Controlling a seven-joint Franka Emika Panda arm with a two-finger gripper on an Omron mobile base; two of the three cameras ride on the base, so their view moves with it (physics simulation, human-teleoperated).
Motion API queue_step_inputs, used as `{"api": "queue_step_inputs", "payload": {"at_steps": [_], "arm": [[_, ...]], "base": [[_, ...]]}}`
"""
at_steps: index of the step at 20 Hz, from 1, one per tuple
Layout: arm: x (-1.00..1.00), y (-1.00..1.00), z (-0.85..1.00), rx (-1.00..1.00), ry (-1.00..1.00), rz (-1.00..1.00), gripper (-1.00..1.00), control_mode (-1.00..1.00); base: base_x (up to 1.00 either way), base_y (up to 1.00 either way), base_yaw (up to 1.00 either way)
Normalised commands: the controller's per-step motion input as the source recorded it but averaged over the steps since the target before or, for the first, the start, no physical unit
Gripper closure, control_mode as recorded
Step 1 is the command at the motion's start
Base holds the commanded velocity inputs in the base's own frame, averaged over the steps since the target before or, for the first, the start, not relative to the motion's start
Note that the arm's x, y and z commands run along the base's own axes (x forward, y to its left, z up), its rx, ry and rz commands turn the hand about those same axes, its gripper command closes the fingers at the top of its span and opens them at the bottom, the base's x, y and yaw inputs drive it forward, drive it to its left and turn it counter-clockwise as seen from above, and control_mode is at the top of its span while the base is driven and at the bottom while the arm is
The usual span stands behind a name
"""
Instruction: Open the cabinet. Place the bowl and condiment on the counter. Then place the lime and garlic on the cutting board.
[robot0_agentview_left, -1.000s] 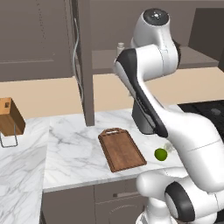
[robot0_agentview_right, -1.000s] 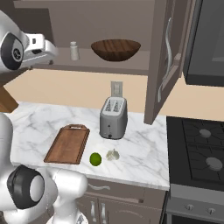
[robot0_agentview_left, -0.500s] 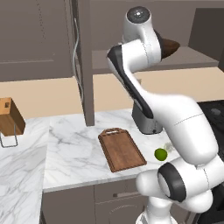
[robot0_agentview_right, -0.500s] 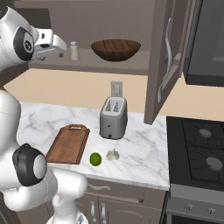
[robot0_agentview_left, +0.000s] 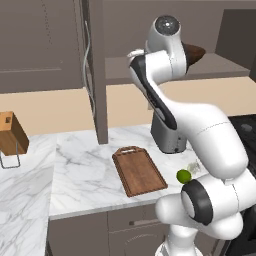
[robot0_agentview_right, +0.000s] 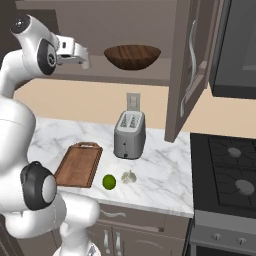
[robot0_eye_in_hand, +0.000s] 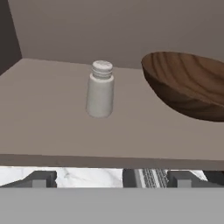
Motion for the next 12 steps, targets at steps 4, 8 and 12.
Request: {"api": "queue_step_inputs", "payload": {"at_steps": [4,8,12], "arm": [[0.47,0.0,0.0,0.07,0.0,0.0,-1.0,-1.0],[0.46,0.0,0.0,0.04,0.0,0.0,-1.0,-1.0],[0.38,0.0,0.0,0.02,0.0,0.0,-1.0,-1.0]], "base": [[0.0,0.0,0.0],[0.0,0.0,0.0],[0.0,0.0,0.0]]}}
